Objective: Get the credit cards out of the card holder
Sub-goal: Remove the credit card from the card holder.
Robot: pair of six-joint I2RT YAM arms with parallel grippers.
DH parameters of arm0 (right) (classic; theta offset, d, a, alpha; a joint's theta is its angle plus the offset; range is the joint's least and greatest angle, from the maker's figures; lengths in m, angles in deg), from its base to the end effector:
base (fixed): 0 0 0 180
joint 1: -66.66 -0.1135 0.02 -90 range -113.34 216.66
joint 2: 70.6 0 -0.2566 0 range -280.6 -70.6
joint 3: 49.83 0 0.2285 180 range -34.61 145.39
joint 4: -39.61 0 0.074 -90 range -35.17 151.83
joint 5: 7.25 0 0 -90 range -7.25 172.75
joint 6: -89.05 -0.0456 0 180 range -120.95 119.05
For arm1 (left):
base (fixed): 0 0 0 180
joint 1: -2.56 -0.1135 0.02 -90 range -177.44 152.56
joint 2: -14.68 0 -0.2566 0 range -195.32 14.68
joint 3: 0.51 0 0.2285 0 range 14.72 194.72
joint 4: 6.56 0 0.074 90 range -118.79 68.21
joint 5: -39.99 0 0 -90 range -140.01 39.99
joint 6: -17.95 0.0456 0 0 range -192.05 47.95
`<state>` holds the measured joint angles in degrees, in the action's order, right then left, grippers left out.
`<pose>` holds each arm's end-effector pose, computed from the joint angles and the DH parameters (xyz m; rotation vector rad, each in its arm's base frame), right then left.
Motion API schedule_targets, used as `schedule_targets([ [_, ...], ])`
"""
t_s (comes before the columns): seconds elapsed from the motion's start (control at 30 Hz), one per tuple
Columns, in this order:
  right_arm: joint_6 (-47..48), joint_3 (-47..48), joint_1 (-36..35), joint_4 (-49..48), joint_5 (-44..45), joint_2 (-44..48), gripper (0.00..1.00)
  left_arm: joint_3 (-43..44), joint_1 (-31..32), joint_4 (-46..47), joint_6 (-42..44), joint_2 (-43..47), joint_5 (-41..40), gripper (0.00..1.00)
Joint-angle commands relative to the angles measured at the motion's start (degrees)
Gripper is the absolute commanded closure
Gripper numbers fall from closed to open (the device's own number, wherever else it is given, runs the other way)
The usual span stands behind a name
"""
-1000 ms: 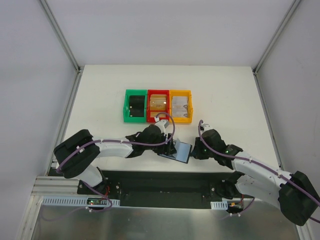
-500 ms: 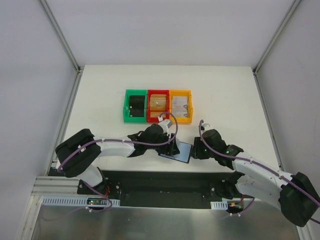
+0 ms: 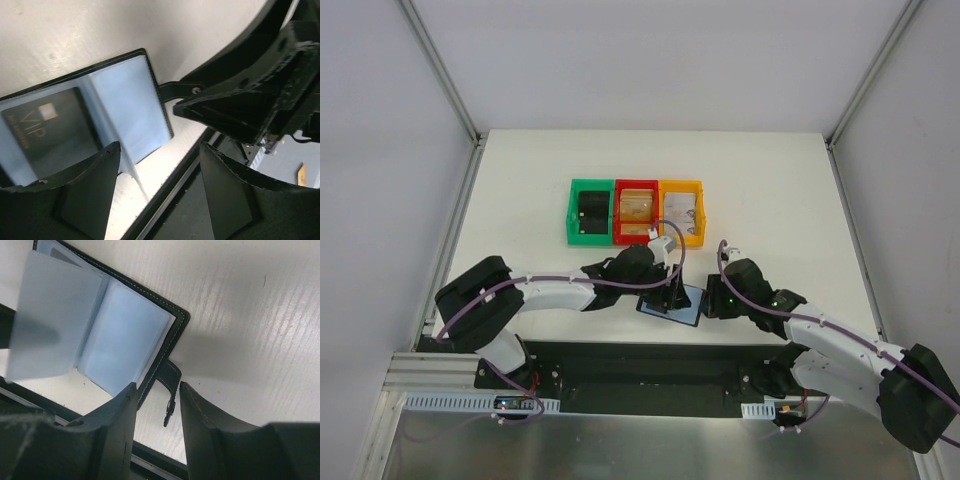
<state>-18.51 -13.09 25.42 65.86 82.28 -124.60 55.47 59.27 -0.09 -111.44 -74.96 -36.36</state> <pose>0.1307 0.1151 0.1710 -0.4943 2.3375 0.5123 0.1633 -0.2682 0.1894 0.5087 2.2322 -1.2194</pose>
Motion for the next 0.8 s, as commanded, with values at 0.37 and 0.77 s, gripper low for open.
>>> schedule_targets([
  [0.37,1.65,3.44,2.29,14.10,7.67,12.24,0.51,8.73,3.41,2.48,2.04,-7.73,7.09,0.37],
  [0.77,3.41,8.27,2.83,13.85,3.38,11.29,0.51,-5.32,-5.10,0.63,-0.41,14.22,2.17,0.36],
])
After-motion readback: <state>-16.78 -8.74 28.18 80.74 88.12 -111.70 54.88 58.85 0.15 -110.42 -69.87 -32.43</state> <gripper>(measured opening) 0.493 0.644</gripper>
